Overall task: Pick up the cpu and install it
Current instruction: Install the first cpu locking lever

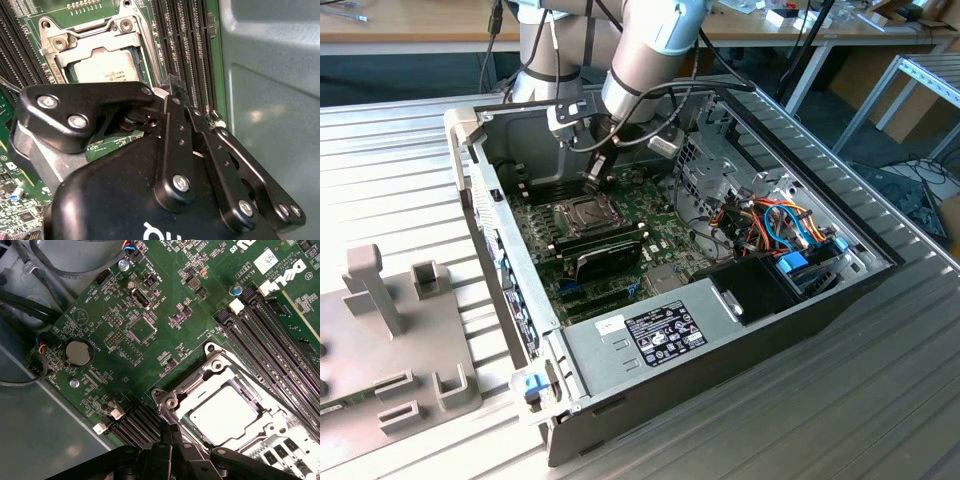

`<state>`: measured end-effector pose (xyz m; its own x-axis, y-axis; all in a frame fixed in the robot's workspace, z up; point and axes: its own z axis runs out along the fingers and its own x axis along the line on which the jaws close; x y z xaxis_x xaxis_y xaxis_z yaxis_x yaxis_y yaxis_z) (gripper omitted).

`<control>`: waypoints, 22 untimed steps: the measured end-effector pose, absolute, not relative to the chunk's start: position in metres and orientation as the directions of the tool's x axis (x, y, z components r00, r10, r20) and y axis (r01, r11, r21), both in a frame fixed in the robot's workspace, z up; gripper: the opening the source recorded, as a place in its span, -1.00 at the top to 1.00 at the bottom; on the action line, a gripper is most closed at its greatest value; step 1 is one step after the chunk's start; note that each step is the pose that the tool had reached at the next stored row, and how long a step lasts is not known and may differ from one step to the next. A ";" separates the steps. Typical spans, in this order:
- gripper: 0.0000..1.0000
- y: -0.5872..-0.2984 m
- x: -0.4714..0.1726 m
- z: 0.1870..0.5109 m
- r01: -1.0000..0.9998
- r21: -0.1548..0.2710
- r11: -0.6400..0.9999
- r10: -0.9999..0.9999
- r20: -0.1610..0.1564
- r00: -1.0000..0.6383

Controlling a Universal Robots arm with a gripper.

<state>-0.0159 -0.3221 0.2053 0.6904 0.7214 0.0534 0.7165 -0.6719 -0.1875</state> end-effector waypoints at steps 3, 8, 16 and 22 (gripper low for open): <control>0.79 -0.322 -0.016 0.204 0.717 -0.188 -0.672 0.721 0.054 0.690; 0.79 -0.322 -0.016 0.202 0.716 -0.191 -0.671 0.721 0.057 0.691; 0.79 -0.322 -0.016 0.199 0.717 -0.200 -0.668 0.720 0.067 0.690; 0.79 -0.322 -0.016 0.205 0.716 -0.200 -0.668 0.720 0.067 0.691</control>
<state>-0.0159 -0.3220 0.2054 0.6905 0.7202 0.0671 0.7165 -0.6683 -0.2002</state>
